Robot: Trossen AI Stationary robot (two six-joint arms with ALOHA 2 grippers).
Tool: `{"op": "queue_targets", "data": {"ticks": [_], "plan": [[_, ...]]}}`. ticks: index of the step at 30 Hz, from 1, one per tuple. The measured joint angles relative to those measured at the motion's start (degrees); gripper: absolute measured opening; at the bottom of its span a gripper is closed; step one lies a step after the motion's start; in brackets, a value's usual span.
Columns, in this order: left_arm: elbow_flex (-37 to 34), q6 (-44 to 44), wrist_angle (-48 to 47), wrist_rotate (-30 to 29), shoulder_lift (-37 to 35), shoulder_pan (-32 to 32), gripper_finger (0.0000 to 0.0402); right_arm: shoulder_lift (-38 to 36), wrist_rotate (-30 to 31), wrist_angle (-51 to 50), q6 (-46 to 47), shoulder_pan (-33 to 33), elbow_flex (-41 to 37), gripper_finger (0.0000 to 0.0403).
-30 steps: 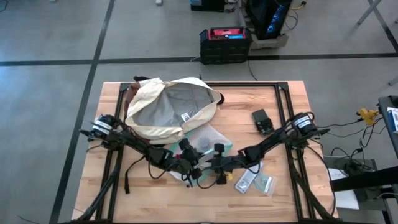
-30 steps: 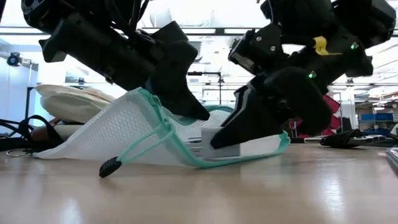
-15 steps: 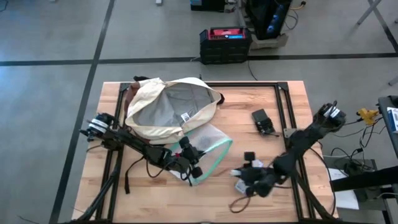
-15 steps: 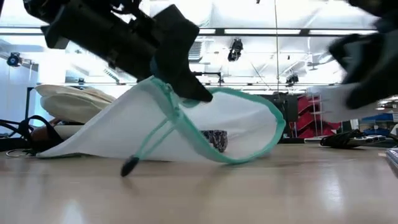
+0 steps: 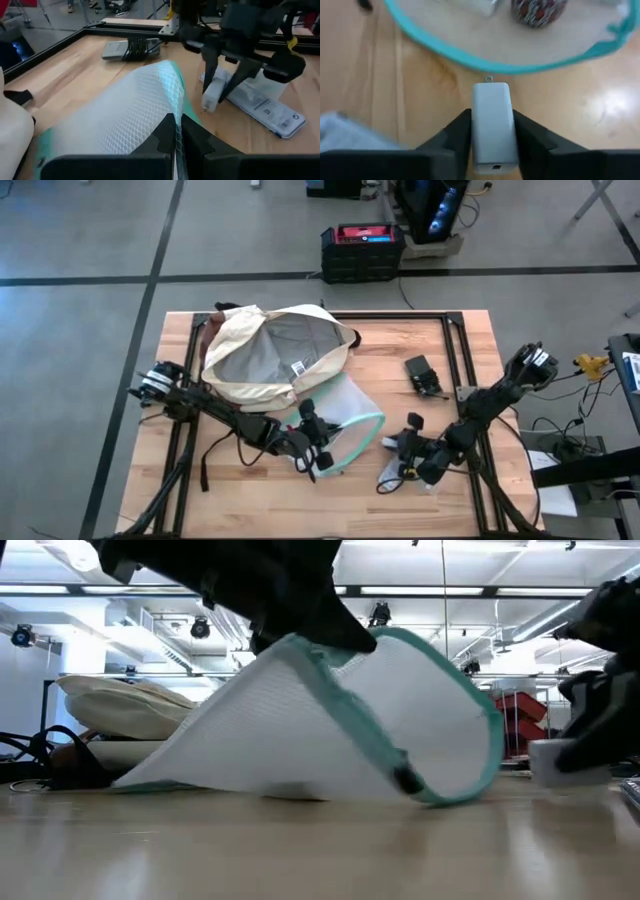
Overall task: Unpack backpack
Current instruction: Remove the white charger adapter from the green zip bag, then remove the brown scented candle from the green zip bag
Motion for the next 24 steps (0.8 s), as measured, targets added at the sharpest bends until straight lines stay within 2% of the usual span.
{"op": "queue_targets", "data": {"ticks": [5,9,12,18,24], "plan": [[0.26,0.29,0.78,0.0,0.0,0.0,0.0,-1.71,-5.45,-3.71,-1.99,0.25,2.55,0.0213],[0.26,-2.45,1.04,-0.79,0.55,0.37,0.0,-2.86,-5.44,-10.63,-4.52,0.5,7.26,0.0259],[0.26,-4.79,1.32,-4.2,1.77,0.58,0.0,-2.65,-3.8,-8.77,-8.69,0.48,10.25,0.0283],[0.2,-4.56,5.63,-6.02,3.97,1.62,0.0,1.99,3.01,1.39,-15.56,-2.9,11.96,0.03],[4.5,9.38,10.91,-6.25,1.08,1.81,0.0,13.53,3.18,13.28,-18.44,-10.03,11.82,0.0283]]}}
